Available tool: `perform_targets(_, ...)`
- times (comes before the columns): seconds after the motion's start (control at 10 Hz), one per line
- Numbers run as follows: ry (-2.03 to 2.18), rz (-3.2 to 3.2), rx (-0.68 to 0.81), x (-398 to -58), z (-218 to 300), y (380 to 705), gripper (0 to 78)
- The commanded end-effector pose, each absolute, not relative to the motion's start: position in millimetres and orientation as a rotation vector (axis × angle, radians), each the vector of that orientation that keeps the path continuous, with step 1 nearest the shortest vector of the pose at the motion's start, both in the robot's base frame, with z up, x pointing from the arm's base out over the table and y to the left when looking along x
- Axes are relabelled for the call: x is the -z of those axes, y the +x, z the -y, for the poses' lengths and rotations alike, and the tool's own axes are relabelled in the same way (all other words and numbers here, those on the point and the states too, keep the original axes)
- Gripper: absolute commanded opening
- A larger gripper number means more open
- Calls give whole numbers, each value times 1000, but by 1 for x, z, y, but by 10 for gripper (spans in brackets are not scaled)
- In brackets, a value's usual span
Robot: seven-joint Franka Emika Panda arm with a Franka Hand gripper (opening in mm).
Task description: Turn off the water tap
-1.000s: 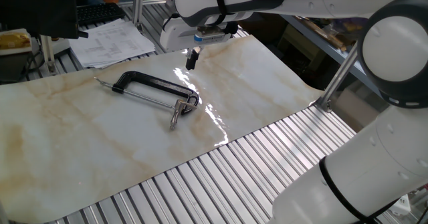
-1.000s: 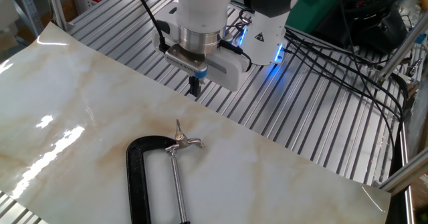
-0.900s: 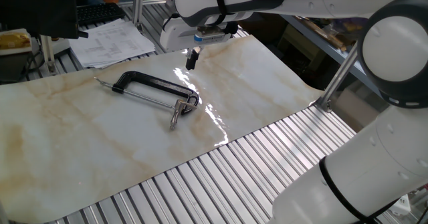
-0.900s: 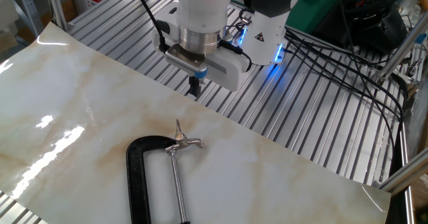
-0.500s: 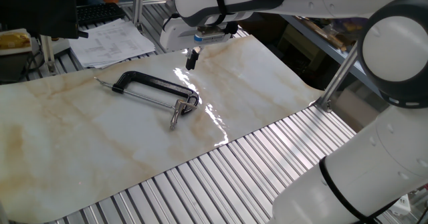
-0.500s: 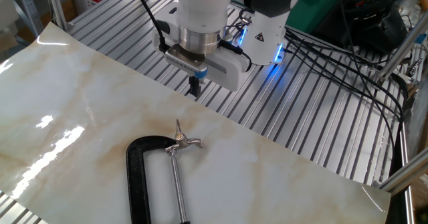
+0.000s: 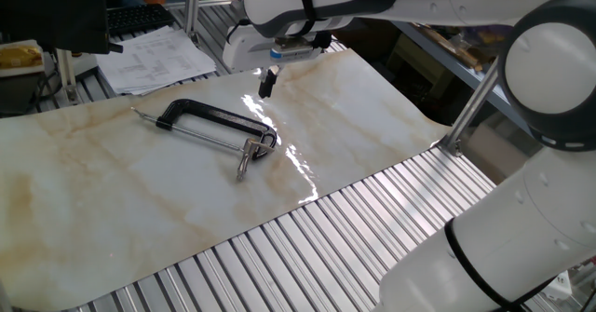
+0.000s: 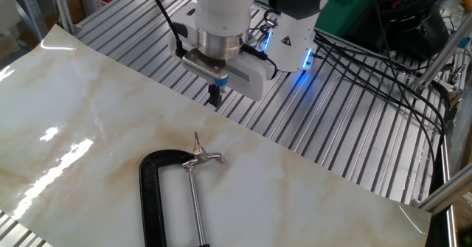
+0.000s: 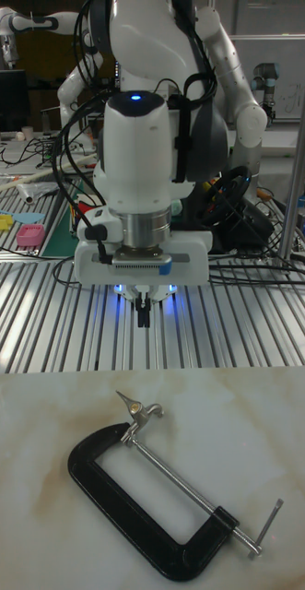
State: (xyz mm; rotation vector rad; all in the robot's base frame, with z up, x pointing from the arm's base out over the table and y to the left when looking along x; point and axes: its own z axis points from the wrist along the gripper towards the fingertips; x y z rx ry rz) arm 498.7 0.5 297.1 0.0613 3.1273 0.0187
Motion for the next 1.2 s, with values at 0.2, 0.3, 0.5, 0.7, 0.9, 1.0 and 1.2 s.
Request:
perform_targets(0.2, 511, -2994, -54, -299, 0, 500, 0)
perform_targets(0.3, 507, -2995, -54, -299, 0, 500, 0)
perform_targets(0.5, 516, -2995, -51, -299, 1, 502, 0)
perform_targets(0.7, 520, -3000, -53, -299, 2, 507, 0)
perform_targets(0.9, 511, -3005, -55, -298, 6, 515, 0)
perform_targets(1.0, 502, -3007, -58, -296, 10, 520, 0)
perform_targets(1.2, 484, -3009, -58, -291, 16, 527, 0)
